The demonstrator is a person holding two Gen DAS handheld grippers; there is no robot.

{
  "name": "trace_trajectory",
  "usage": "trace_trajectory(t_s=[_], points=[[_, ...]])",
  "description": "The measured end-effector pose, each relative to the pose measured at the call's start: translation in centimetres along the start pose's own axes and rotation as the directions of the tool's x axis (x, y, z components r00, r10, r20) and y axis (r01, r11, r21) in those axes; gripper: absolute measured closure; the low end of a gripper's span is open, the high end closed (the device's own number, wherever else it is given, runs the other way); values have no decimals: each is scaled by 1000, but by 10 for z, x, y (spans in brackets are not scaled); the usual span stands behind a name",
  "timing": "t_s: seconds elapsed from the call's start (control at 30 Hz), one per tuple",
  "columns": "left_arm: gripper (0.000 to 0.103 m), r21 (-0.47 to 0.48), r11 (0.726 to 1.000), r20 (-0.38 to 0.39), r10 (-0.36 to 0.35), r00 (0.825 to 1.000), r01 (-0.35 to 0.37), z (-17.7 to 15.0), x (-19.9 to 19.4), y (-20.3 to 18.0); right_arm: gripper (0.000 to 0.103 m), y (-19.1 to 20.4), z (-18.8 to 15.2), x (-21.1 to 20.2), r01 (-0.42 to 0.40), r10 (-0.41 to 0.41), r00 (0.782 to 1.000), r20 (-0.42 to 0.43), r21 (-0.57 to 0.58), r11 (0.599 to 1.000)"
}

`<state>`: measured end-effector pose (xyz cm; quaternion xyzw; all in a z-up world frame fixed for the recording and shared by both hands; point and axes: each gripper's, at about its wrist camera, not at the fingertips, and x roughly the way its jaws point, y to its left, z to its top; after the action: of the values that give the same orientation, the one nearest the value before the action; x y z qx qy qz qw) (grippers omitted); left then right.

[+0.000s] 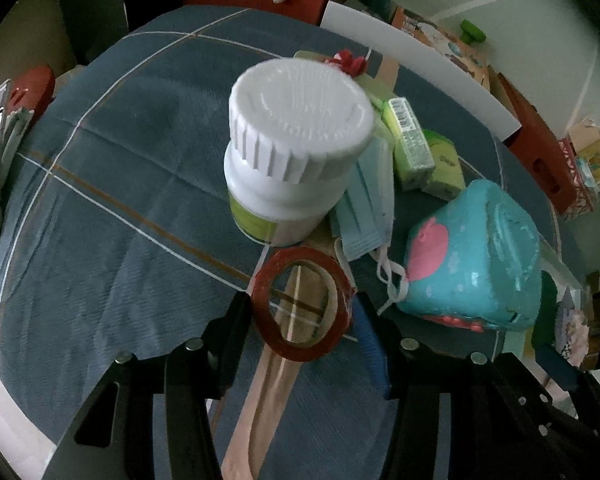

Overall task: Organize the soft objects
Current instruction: 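Grasp the red tape roll with the left tool, then grasp the green tissue packet with the right tool while the left tool holds the tape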

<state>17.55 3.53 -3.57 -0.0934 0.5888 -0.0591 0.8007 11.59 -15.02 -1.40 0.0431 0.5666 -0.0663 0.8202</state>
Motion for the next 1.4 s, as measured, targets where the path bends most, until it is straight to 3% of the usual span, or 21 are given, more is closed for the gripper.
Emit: trace_trajectory(t_s=[0.63, 0.87, 1.03, 1.23, 1.4], points=[[50, 80, 995, 45, -59, 997, 55, -2, -45, -22, 22, -7, 16, -54, -41, 38, 994, 98, 24, 999], [50, 134, 988, 73, -91, 993, 81, 20, -72, -27, 22, -14, 54, -87, 19, -19, 990, 142, 7, 1000], [50, 167, 982, 84, -108, 991, 93, 48, -91, -27, 22, -3, 87, -102, -2, 10, 988, 153, -52, 999], [50, 174, 979, 70, -124, 990, 110, 84, -91, -19, 22, 22, 127, -80, -118, 126, 989, 74, -109, 987], [50, 154, 988, 82, -45, 996, 32, 114, -73, -5, 22, 36, 152, -32, -173, 167, 984, -57, -117, 978]])
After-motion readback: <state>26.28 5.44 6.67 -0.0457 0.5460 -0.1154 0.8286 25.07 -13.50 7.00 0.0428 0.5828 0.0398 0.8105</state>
